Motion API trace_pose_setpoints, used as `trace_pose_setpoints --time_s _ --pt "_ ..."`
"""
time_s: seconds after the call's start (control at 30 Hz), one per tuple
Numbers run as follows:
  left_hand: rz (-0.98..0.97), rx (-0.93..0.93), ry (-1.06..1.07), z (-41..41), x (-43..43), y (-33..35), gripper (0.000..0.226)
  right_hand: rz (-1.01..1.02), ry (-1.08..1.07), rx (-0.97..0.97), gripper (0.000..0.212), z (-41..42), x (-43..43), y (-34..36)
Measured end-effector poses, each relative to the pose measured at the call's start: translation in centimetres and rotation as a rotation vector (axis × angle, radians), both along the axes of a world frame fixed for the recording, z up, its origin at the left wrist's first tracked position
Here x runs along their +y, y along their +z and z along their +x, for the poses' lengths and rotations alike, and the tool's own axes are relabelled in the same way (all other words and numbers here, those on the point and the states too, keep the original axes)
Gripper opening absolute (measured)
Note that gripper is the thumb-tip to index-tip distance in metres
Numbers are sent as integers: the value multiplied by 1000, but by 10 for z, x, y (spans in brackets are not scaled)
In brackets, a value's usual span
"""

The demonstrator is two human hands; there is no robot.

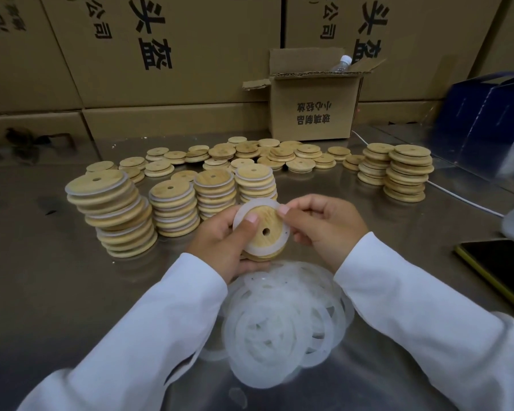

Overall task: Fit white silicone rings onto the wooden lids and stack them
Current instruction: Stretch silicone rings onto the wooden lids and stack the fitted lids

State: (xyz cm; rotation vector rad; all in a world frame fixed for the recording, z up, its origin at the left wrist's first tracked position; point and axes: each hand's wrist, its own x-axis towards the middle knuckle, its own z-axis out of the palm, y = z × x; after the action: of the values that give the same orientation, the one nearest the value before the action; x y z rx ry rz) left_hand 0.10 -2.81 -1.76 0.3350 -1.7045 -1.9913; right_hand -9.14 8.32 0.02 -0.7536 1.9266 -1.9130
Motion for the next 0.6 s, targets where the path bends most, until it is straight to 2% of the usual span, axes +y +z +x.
trace_pose_setpoints --time_s 0.17,0.4,0.6 --pt "-31 40 5 0 -2 1 16 -9 15 -80 14 -1 3 4" --pt "-100 46 115 0 -1 1 17 24 -37 85 15 1 2 4" --pt "-128 60 188 0 -5 1 19 43 -19 116 12 5 0 5"
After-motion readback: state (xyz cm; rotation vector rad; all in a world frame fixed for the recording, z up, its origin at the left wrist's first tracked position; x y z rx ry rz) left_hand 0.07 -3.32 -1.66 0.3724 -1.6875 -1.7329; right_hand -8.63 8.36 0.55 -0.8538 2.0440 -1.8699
